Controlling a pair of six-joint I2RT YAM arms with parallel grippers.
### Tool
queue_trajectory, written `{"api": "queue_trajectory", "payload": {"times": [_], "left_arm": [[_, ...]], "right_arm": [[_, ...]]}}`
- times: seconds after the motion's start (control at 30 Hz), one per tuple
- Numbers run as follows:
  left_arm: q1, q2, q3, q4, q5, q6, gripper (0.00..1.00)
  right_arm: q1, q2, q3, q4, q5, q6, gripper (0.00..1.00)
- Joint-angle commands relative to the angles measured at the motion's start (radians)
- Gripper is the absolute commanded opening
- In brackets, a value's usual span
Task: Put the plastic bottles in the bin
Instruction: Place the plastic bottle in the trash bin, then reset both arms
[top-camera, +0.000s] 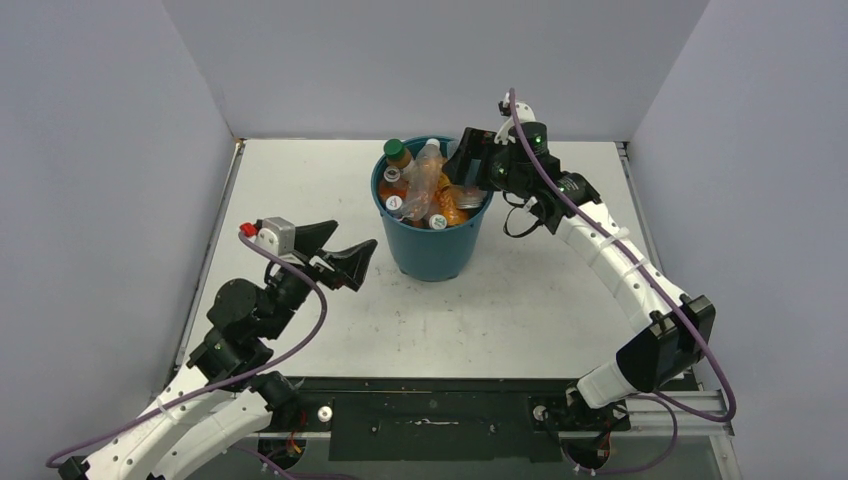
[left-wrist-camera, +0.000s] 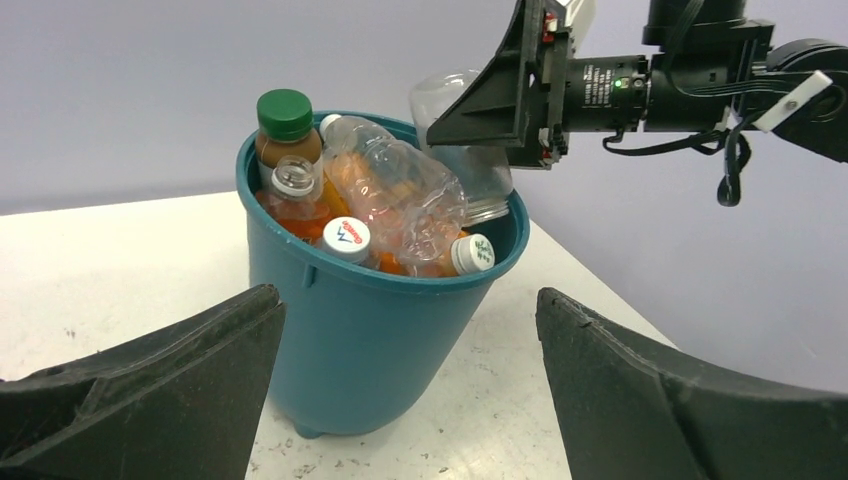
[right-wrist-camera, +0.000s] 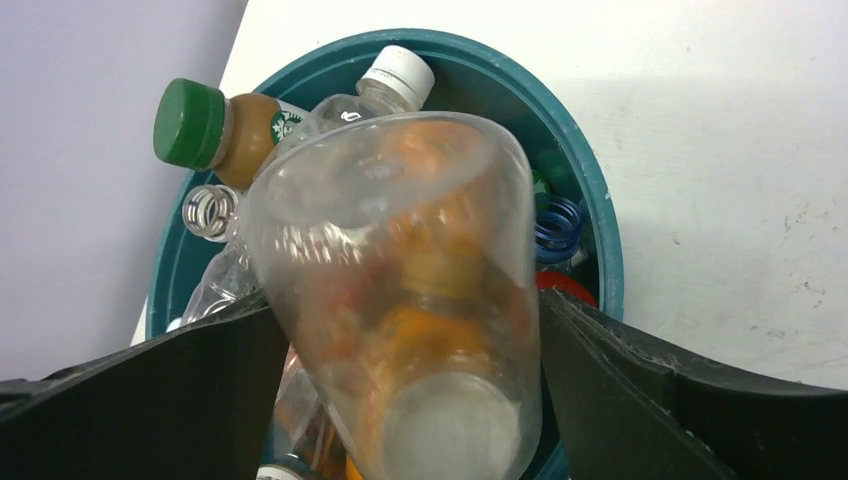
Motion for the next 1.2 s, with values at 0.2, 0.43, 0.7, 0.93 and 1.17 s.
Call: {"api": "queue_trajectory", "payload": {"times": [0.2, 0.43, 0.7, 0.93, 1.17], "left_arm": [[0.001, 0.073, 0.179, -0.252, -0.216, -0.109, 0.96], [0.0, 0.072, 0.204, -0.351, -0.454, -0.239, 0.96], [-0.004, 0.074, 0.289, -0.433, -0.565, -0.3, 0.96], [-0.004, 0.077, 0.332, -0.387, -0.471, -0.3, 0.96], [-0.004, 0.068, 0.345, -0.348, -0.429, -0.265, 0.96]], "right_arm": [[0.033, -0.029, 0.135, -0.084, 0.06, -0.025, 0.9], [0.028, -0.201, 0.109, -0.105, 0.188, -0.093, 0.9], [0.025, -0.539, -0.21, 0.117, 0.33, -0.191, 0.9], [0.027, -0.72, -0.383, 0.273, 0.35, -0.193, 0.9], [0.026, -0.762, -0.397, 0.267, 0.354, -0.202, 0.9]]}}
